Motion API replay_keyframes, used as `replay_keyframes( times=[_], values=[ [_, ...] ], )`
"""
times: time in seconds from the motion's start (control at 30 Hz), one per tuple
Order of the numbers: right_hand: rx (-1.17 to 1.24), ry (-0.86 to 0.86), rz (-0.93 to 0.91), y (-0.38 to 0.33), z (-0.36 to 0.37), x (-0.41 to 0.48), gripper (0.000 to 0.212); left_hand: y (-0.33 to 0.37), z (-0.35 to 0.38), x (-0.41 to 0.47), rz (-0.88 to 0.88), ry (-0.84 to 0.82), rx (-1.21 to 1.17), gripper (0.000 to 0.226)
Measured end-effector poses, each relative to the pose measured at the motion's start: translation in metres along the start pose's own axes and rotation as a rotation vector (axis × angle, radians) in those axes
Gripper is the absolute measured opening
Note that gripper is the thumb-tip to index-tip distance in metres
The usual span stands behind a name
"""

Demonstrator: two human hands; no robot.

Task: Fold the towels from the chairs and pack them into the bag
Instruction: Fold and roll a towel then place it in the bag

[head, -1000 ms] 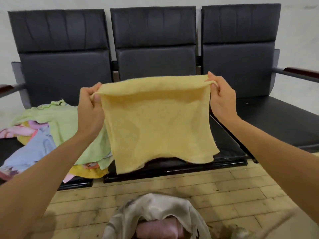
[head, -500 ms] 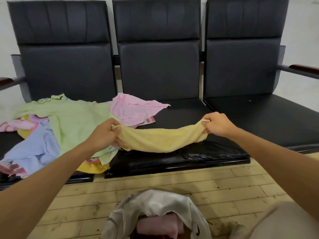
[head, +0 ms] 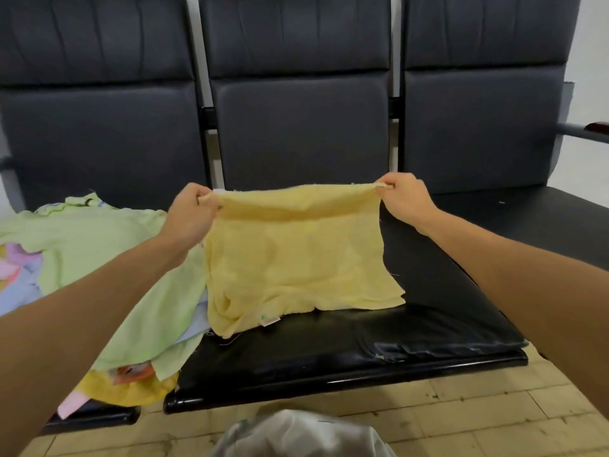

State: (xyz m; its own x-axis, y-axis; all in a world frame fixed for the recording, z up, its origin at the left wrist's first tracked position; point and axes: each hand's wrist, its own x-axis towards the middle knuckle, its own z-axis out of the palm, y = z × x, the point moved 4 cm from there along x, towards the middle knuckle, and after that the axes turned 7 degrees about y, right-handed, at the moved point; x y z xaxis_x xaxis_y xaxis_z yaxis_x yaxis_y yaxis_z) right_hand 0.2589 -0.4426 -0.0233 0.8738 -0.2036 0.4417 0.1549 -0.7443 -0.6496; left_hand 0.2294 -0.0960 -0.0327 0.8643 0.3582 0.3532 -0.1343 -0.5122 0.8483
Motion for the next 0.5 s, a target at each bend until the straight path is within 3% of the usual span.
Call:
replay_keyframes(
  times=[0.27, 0.4, 0.5],
  values=[
    [-0.075, -0.183, 0.102, 0.060, 0.033, -0.029, 0.027, -0.047, 0.022, -0.026, -0.031, -0.200, 0.122, 0.005],
    [-0.140, -0.270, 0.122, 0.069, 0.039, -0.033, 0.025, -0.056, 0.025, -0.035, -0.123, -0.299, 0.056, 0.006],
    [-0.164, -0.266, 0.119, 0.076, 0.042, -0.038, 0.024, -0.064, 0.029, -0.041, -0.132, -0.261, 0.070, 0.008]
  ],
)
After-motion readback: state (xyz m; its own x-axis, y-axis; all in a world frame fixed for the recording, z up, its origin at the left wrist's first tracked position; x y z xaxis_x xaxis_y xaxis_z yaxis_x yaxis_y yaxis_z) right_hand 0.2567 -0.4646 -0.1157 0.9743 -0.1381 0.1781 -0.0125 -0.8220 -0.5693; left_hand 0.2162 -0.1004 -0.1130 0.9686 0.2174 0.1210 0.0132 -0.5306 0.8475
